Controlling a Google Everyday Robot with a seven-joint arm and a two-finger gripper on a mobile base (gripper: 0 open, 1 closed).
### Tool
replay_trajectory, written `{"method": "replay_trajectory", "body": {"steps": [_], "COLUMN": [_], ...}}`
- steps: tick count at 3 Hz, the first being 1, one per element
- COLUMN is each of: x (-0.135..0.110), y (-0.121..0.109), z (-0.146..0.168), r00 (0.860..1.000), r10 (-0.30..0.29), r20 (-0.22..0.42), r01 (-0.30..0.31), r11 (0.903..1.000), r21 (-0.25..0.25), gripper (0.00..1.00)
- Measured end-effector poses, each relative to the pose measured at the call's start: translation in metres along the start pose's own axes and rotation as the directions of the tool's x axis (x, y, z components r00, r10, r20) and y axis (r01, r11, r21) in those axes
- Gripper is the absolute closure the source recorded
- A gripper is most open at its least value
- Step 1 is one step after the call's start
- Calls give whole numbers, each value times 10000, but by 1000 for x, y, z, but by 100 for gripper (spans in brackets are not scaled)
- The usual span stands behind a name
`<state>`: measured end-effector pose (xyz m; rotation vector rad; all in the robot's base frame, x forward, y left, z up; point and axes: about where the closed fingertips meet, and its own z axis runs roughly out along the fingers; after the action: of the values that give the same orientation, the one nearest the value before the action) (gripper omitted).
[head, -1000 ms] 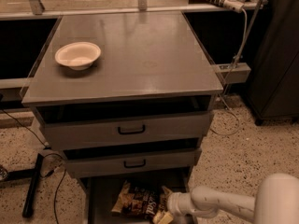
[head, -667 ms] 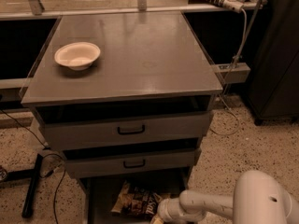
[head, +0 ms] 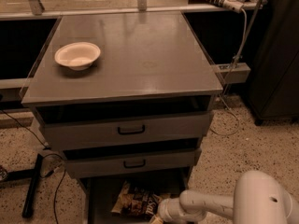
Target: Pick brown chip bag from bottom drawer and place on counter
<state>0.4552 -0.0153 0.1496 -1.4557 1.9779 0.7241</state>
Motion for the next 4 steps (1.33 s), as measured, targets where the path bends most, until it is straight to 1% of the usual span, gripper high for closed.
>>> {"method": "replay_trajectory", "body": {"steps": [3,4], "x": [0,0], "y": [0,0], "z": [0,0], "r00": [10000,10000], "r10": [0,0], "r20": [0,1], "r01": [0,0], "r11": [10000,10000], "r21": [-2,-2], "gripper": [86,100]}}
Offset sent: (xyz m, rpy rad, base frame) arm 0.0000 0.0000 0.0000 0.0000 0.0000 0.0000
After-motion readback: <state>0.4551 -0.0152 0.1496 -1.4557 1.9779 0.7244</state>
